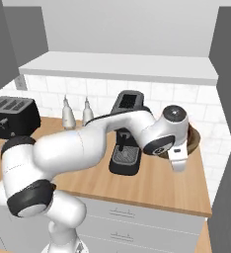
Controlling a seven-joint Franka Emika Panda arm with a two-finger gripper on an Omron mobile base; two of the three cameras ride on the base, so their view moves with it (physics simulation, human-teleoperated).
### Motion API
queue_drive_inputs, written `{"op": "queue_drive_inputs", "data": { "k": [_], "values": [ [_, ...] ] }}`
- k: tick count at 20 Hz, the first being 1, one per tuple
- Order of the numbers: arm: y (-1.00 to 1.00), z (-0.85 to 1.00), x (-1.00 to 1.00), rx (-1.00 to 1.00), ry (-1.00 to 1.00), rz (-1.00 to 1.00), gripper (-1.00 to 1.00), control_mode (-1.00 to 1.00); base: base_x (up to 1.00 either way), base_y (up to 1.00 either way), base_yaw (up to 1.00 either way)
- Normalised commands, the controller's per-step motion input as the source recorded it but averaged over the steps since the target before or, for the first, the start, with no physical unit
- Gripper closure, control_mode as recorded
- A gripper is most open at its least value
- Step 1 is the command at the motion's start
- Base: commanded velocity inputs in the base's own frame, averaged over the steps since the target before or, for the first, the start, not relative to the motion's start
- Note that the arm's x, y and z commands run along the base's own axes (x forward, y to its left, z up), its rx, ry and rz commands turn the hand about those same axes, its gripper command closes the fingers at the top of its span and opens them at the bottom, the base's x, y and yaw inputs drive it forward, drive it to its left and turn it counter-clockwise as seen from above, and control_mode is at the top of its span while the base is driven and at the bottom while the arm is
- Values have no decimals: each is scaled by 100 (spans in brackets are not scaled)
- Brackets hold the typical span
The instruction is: Pick up the bowls on the counter and stack them on top of one another in the open cabinet. Place the smaller bowl on top of the larger bowl.
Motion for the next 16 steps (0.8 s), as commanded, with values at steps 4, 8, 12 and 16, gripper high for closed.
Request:
{"op": "queue_drive_inputs", "data": {
  "k": [4,8,12,16],
  "values": [
    [50,98,-49,0,-22,0,100,-100,0,0,0],
    [71,100,-8,0,2,5,100,-100,0,0,0],
    [56,100,0,4,8,8,100,-100,0,0,0],
    [42,98,0,12,3,12,100,-100,0,0,0]
  ]
}}
